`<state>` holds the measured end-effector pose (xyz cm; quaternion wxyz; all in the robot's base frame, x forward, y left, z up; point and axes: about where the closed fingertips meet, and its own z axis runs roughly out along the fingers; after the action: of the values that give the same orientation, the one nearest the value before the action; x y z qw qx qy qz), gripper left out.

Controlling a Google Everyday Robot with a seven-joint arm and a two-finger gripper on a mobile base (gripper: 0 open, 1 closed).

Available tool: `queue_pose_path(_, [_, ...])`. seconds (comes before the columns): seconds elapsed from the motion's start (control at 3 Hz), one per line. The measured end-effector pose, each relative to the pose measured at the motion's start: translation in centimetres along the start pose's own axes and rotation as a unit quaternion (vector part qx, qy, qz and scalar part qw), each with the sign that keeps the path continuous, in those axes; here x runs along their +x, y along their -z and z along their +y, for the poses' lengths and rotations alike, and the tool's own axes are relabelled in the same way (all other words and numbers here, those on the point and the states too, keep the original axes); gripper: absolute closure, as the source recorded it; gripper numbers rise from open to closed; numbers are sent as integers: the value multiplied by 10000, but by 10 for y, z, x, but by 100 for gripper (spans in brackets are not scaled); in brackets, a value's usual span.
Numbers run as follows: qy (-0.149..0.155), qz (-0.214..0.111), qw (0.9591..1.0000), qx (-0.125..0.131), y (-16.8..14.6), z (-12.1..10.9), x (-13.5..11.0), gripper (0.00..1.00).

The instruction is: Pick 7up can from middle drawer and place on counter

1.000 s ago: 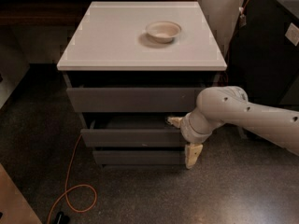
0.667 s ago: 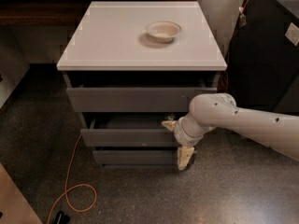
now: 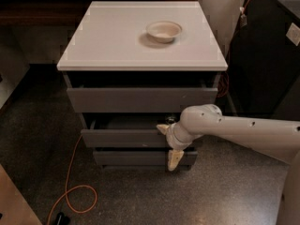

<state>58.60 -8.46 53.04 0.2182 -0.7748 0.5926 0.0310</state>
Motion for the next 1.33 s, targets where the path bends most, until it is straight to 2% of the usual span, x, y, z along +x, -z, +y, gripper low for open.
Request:
queue_pose_path(0.33, [-106,71,9999,93,-23,-9,9,0])
queue_pose_path(0.67, [-201,302,9991,232,-50,-26,28,0])
queue_pose_path(1.33, [-429,529,9972,308,-81,-56,63,0])
